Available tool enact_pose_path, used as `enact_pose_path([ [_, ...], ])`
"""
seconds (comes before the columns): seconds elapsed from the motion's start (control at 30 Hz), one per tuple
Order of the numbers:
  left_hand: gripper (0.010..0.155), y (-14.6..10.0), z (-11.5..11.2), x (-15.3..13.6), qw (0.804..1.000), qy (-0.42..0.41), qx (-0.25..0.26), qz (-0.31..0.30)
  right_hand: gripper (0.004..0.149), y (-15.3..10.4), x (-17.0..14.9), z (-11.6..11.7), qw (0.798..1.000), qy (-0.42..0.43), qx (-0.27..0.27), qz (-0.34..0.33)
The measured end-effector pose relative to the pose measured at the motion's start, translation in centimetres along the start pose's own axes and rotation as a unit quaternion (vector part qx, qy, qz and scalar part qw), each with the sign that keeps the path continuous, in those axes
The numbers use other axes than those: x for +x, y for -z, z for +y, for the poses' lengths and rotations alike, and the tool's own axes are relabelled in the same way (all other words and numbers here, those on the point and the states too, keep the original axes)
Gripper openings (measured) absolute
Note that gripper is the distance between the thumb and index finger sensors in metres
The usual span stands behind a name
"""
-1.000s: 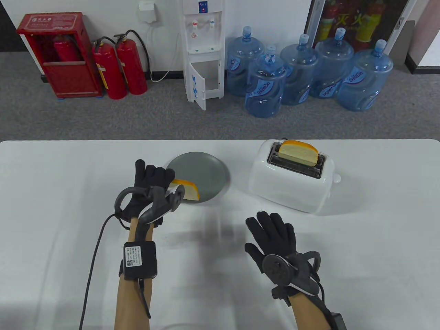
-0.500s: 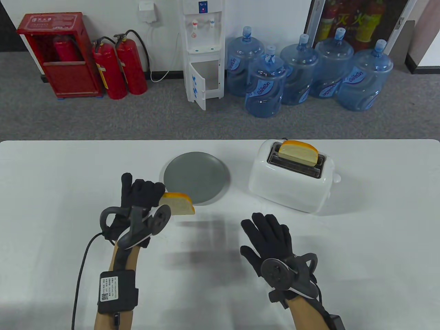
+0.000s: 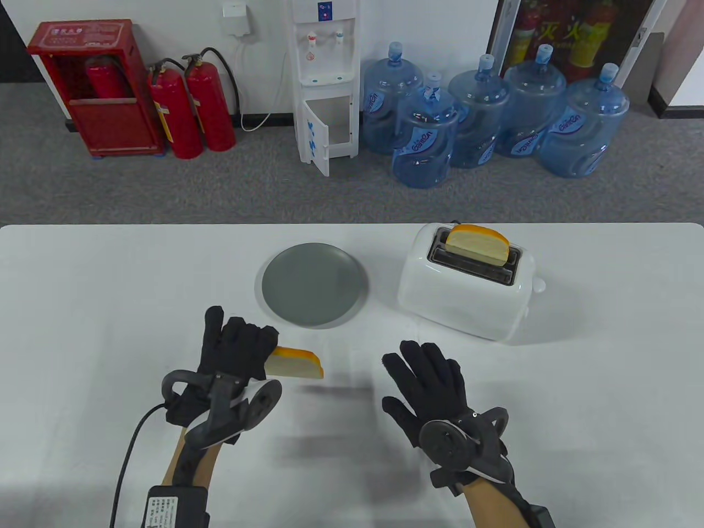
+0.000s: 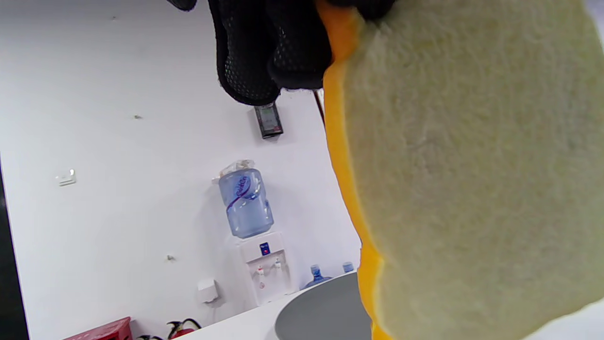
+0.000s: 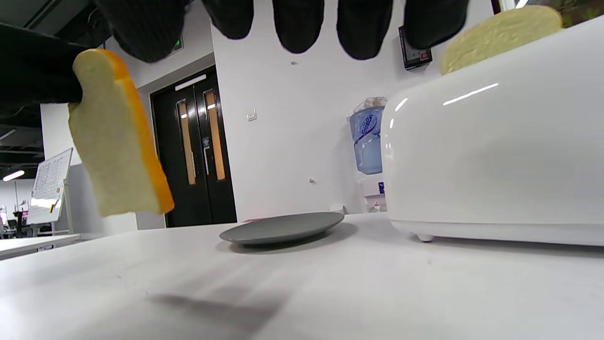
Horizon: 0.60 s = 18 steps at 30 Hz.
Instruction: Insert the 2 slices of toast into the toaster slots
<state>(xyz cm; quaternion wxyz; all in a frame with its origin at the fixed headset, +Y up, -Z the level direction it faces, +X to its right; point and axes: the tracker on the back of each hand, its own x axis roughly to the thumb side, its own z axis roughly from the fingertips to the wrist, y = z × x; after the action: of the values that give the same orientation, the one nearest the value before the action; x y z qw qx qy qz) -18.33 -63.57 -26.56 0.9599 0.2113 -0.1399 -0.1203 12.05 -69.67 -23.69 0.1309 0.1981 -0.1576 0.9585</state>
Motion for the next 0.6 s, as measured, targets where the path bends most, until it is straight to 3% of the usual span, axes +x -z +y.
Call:
enact_pose_path([
  [0.6, 0.046, -3.6, 0.0, 3.7, 0.997, -0.060, -0.004, -0.051, 0.068, -0.6, 1.6, 0.2, 0.998, 0.025, -0.009, -0.055],
])
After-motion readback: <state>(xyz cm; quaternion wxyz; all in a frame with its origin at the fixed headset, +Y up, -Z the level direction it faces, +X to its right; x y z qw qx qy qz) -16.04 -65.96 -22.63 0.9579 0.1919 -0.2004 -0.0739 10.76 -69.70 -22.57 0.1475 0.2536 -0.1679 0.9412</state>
